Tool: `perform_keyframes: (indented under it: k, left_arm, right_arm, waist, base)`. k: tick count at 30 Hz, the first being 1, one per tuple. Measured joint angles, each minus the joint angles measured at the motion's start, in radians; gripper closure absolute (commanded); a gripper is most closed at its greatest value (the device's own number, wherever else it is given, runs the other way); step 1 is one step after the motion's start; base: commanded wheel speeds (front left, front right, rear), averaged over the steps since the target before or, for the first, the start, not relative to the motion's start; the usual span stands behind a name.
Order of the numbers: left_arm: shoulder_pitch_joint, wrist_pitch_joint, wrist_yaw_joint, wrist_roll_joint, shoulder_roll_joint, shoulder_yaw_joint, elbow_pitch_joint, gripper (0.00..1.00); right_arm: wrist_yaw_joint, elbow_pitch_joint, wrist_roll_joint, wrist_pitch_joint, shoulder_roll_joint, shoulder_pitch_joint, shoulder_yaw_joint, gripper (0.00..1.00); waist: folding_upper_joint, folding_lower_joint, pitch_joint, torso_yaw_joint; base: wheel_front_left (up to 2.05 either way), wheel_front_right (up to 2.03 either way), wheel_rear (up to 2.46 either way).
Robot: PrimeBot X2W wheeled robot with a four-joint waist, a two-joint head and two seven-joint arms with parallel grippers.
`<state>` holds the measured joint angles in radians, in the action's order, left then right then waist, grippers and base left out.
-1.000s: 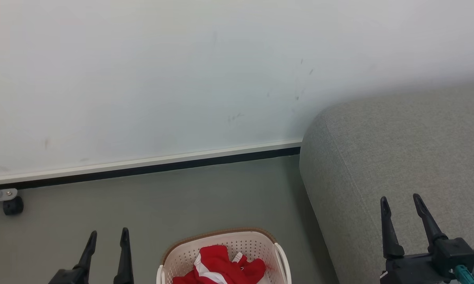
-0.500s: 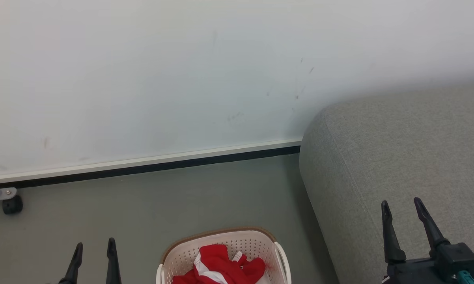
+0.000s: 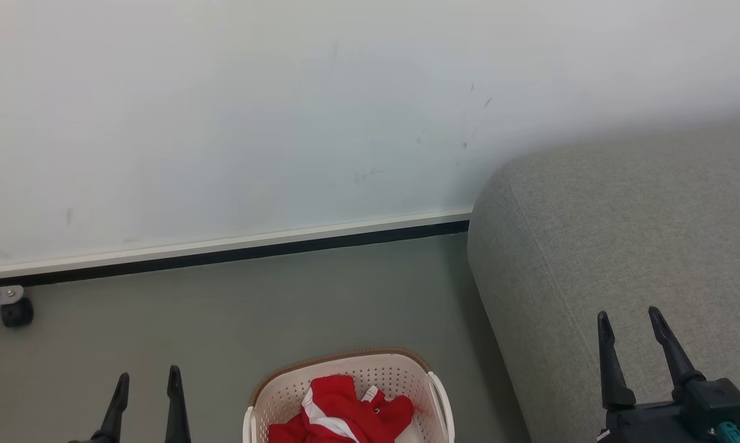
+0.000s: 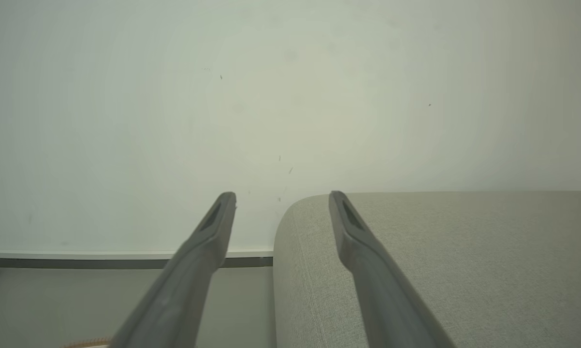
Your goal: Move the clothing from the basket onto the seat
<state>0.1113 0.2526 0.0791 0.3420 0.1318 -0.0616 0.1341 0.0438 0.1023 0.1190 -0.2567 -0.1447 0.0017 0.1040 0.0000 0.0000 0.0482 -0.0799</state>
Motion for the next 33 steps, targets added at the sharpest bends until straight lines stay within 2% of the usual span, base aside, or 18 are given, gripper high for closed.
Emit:
perform_keyframes:
  k: [9,14,33]
  left_arm:
    - [-0.007,0.0,-0.012,-0.006,-0.006,-0.015,0.012,0.0]
    - [-0.056,0.0,-0.028,-0.033,-0.009,-0.056,0.035,0.0]
    - [-0.339,-0.088,-0.109,-0.129,-0.046,-0.255,0.282,0.0]
  right_arm:
    - [0.001,-0.01,0.004,0.0,0.001,0.002,-0.007,0.0]
    - [0.001,-0.037,0.005,0.0,-0.001,-0.018,-0.02,0.0]
    - [0.017,-0.105,0.005,0.0,-0.028,-0.163,-0.059,0.0]
  waist:
    - [0.0,0.0001,-0.043,0.001]
    - [0.0,0.0001,-0.089,0.0]
    - [0.0001,0.0002,-0.346,-0.032]
  base:
    - [0.0,0.0,0.0]
    - [0.0,0.0,0.0]
    - [0.0,0.0,0.0]
